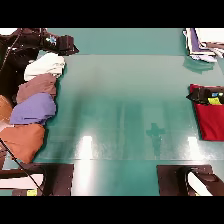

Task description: Fold the shirts.

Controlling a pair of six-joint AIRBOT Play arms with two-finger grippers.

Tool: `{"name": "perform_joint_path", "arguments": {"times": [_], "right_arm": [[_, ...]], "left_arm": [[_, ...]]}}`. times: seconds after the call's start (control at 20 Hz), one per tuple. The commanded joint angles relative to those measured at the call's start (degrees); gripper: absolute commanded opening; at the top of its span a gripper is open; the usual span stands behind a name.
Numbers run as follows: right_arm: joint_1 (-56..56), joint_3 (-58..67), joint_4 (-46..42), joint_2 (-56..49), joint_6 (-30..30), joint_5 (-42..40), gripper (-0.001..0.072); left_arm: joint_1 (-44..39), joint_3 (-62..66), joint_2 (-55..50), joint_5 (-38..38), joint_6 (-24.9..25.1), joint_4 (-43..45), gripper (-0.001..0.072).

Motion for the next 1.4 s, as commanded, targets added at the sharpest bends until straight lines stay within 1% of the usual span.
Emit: {"name": "perform_joint_path", "arguments": {"times": [0.0, 0.55, 0.6, 0.65, 0.7, 0.75, 0.8, 0.9, 0.95, 1.0, 1.2, 1.35], "right_arm": [[0.35, 0.02, 0.13, 0.04, 0.0, -0.33, 0.0017], [0.35, 0.02, 0.17, 0.04, 0.02, -0.28, 0.0017], [0.35, 0.02, 0.17, 0.04, 0.02, -0.31, 0.0017], [0.35, 0.02, 0.17, 0.04, 0.02, -0.33, 0.0017], [0.35, 0.04, 0.17, 0.04, 0.02, -0.31, 0.0017], [0.35, 0.04, 0.17, 0.04, 0.02, -0.31, 0.0017], [0.35, 0.02, 0.17, 0.04, 0.04, -0.31, 0.0017], [0.37, 0.02, 0.2, 0.04, 0.04, -0.31, 0.0017], [0.37, 0.04, 0.2, 0.04, 0.04, -0.33, 0.0017], [0.37, 0.04, 0.2, 0.04, 0.07, -0.31, 0.0017], [0.37, 0.04, 0.22, 0.04, 0.09, -0.37, 0.0017], [0.37, 0.02, 0.31, 0.04, 0.11, -0.33, 0.0017]], "left_arm": [[-0.02, 0.0, 0.0, 0.07, 0.0, 0.02, 0.0028], [-0.02, 0.0, 0.0, 0.07, 0.0, 0.0, 0.0028], [-0.04, 0.0, 0.0, 0.46, -0.57, -0.57, 0.0028], [-0.02, 0.0, -0.02, 1.42, 0.0, -0.46, 0.0029], [-0.02, 0.0, -0.02, 3.19, 1.25, 1.31, 0.007], [-0.02, 0.0, -0.02, 4.74, 2.19, 6.12, 0.0453], [-0.02, -0.02, -0.2, 6.54, 0.52, 13.03, 0.0712], [0.02, 0.0, -1.53, 8.85, -5.77, 32.02, 0.0713], [0.7, 0.0, -2.95, 9.35, -8.33, 39.12, 0.0714], [2.14, 0.0, -4.61, 10.05, -8.87, 41.11, 0.0714], [10.34, 0.0, -14.56, 13.33, -9.55, 37.11, 0.0714], [14.19, 0.02, -20.87, 15.67, -9.38, 34.03, 0.0714]]}}
